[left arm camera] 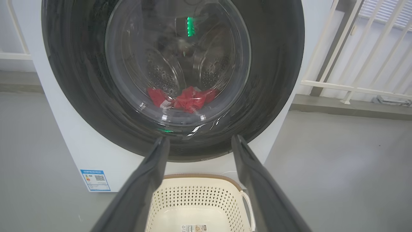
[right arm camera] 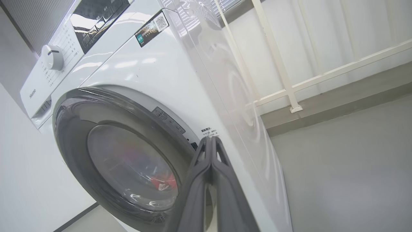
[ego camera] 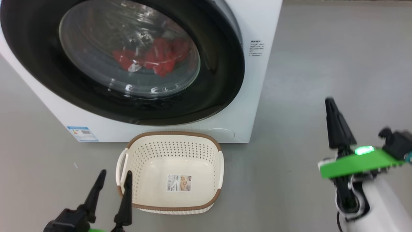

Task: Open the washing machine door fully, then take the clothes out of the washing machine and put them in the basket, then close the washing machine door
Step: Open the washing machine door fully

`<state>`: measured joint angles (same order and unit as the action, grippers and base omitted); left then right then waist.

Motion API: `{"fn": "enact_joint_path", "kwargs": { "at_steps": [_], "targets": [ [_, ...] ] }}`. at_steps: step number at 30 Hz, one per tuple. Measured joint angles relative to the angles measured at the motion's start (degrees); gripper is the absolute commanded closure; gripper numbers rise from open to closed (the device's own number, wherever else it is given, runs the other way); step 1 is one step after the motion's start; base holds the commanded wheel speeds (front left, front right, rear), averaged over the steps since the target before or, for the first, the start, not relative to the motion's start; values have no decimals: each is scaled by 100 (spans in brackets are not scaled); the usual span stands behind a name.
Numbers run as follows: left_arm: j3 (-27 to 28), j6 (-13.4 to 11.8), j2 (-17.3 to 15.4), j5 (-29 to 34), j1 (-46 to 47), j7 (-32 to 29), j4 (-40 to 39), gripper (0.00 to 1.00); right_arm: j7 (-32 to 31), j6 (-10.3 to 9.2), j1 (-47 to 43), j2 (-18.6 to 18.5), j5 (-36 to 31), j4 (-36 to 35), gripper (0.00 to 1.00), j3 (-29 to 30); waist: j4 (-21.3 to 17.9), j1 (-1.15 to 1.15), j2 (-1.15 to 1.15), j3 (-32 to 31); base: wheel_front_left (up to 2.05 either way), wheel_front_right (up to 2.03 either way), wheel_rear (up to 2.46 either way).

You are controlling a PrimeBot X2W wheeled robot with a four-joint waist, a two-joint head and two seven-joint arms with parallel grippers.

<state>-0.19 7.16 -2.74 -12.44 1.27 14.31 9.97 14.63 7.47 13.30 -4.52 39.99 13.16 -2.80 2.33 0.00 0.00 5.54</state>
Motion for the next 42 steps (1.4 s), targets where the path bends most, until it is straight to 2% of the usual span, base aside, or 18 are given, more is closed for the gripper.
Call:
{"fn": "enact_joint_path", "kwargs": {
  "at_steps": [8, 13, 18, 25, 30, 37, 42],
  "targets": [
    [-305, 0, -10, -183, 154, 1, -33, 0, -42, 0, 1239, -393, 1408, 471, 100, -592, 212, 0, 0, 163, 0, 0, 0],
    [-421, 0, -16, -272, 327, 15, -71, 0, -203, 0, 1935, -712, 1834, 772, 100, -923, 357, 0, 0, 304, 0, 0, 0],
    [-528, 1, -29, -301, 385, 16, -67, 0, -584, -1, 2535, -862, 2447, 1104, 100, -1120, 510, 0, 0, 452, 0, 0, 0],
    [-623, 1, -29, -371, 549, 16, -19, 0, -1757, -1, 3255, -1035, 3684, 1660, 100, -1252, 755, 0, 0, 650, 0, 0, 0],
    [-677, 1, -27, -400, 638, 16, -11, 0, -2552, -1, 3700, -1134, 4280, 2063, 100, -1220, 873, 0, 0, 792, 0, 0, 0],
    [-733, 1, -26, -487, 765, 16, -8, 0, -3587, -1, 4261, -1151, 4790, 2453, 100, -1254, 991, 0, 0, 995, 0, 0, 0],
    [-771, 1, -23, -532, 909, 16, -4, 0, -4054, -1, 4582, -1181, 4889, 2741, 100, -1298, 1073, 0, 0, 1135, 0, 0, 0]
  ]
}}
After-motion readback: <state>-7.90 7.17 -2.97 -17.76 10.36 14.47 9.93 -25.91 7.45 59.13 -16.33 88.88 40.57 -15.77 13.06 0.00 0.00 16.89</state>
